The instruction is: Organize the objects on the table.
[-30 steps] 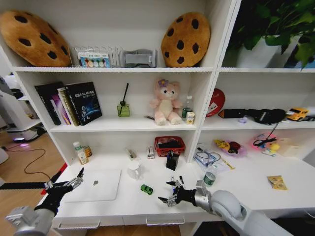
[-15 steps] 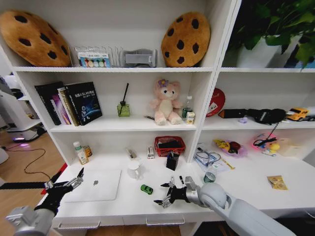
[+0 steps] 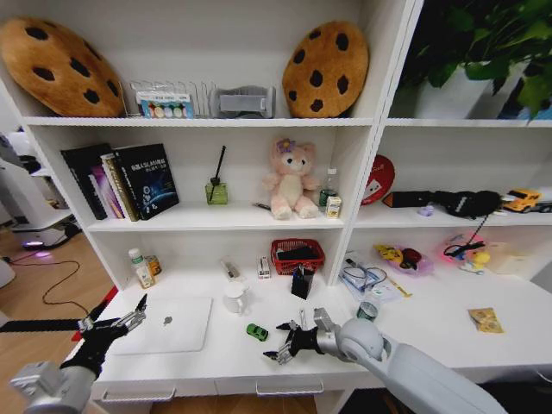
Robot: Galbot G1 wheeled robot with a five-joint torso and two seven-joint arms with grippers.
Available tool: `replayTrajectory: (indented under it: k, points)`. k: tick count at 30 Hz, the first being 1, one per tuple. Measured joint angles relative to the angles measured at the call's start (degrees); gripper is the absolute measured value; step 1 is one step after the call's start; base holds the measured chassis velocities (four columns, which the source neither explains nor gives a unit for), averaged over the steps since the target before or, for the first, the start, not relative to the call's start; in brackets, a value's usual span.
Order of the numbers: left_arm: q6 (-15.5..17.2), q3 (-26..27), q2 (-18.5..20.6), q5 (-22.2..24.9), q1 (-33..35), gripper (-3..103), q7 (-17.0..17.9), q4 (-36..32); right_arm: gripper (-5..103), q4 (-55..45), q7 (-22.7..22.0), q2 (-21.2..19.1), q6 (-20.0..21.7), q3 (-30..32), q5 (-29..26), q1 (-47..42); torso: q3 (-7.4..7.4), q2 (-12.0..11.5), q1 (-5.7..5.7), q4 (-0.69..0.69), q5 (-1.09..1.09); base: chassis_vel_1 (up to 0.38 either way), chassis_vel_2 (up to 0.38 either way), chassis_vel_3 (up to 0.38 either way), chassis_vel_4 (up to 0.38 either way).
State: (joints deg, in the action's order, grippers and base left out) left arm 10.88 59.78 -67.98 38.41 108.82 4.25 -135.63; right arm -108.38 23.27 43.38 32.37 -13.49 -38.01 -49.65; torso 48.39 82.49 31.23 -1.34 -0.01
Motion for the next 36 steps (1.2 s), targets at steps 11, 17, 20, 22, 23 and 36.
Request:
replayTrajectory:
  k: [11,17,20,22,23,36]
  points:
    - [0.0,0.0,0.0,0.0,0.0,100,0.0,0.0,82,4.6,-0.13,3.72,-1.07,-5.69,1.0,6.8,0.0,0.0,0.0,0.01,0.0,0.0,0.0,0.0,0.0]
    - [0.0,0.0,0.0,0.0,0.0,100,0.0,0.0,61,6.02,-0.3,4.67,-0.96,-7.69,0.78,9.07,0.0,0.0,0.0,0.0,0.0,0.0,0.0,0.0,0.0]
    - [0.0,0.0,0.0,0.0,0.0,100,0.0,0.0,63,6.48,-0.31,4.7,-0.97,-7.91,0.78,9.2,0.0,0.0,0.0,0.0,0.0,0.0,0.0,0.0,0.0]
    - [0.0,0.0,0.0,0.0,0.0,100,0.0,-0.01,63,6.71,-0.3,4.7,-1.03,-8.05,0.82,9.2,0.0,0.0,0.0,0.0,0.0,0.0,0.0,0.0,0.0]
    - [0.0,0.0,0.0,0.0,0.0,100,0.0,0.0,63,6.91,-0.3,4.72,-1.17,-8.24,0.91,9.2,0.0,0.0,0.0,0.0,0.0,0.0,0.0,0.0,0.0]
    - [0.0,0.0,0.0,0.0,0.0,100,0.0,0.0,53,9.22,-0.6,6.51,-1.73,-9.69,2.7,9.95,-0.01,0.0,-0.01,0.0,0.0,0.0,0.0,0.0,0.0]
